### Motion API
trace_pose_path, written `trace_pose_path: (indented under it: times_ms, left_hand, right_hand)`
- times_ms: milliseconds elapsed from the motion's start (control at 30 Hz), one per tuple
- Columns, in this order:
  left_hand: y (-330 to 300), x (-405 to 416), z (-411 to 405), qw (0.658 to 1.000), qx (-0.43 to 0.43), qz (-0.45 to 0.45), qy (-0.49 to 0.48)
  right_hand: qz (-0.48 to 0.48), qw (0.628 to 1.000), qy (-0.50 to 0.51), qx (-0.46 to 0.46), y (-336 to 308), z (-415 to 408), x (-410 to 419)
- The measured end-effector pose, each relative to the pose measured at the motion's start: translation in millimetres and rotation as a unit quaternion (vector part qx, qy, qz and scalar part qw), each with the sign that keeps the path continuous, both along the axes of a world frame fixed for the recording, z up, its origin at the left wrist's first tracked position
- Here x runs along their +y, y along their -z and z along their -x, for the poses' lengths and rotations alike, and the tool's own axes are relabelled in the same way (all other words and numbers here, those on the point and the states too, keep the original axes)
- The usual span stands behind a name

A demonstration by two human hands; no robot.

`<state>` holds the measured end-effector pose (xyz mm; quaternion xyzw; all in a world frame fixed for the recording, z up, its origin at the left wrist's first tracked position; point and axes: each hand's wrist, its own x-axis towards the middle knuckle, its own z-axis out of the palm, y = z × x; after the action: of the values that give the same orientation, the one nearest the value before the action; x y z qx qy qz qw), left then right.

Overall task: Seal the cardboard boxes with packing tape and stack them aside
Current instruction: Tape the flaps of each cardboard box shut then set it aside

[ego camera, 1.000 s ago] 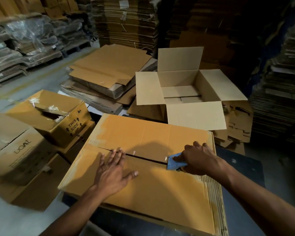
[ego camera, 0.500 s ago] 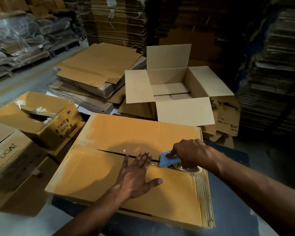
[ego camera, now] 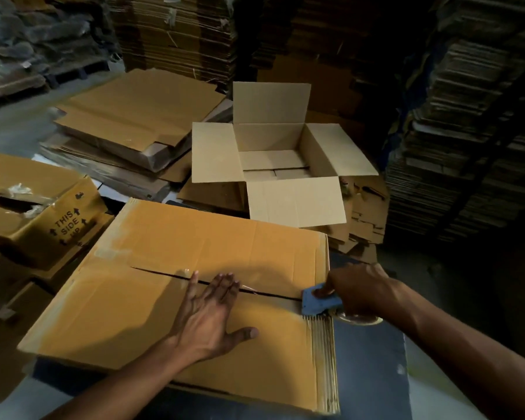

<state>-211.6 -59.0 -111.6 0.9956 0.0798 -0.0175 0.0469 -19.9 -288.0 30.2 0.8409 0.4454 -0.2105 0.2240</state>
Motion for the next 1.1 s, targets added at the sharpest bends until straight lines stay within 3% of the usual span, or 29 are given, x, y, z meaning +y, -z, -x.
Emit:
trace_pose_path:
  times_ms: [100, 167, 300, 600, 833, 1100]
  left_hand:
    - [-16, -42, -23, 0.999, 0.017, 0.029, 0.04]
    - [-22, -77, -39, 0.993, 0.078, 0.061, 0.071]
    - [-14, -116, -50, 0.988, 0.111, 0.094, 0.049]
    - [-8, -67, -35, 0.985, 0.124, 0.087, 0.087]
    - [-9, -27, -12, 0.985, 0.135, 0.046, 0.1]
    - [-3, -27, -8, 0.986, 0.127, 0.048, 0.097]
  right_hand:
    - [-0.012, 1.0, 0.018, 0.001, 6, -3, 0]
    - [-0.026, 0.999, 0.022, 0.001, 9, -4, -2]
    - [-0.049, 0.998, 0.026, -0.017, 19, -5, -7]
    - [-0.071, 0.997, -0.005, 0.004, 23, 0, 6]
    - [-0.05, 0.997, -0.05, -0.031, 18, 28, 52]
    - [-0.047, 0.996, -0.065, -0.045, 10, 23, 17]
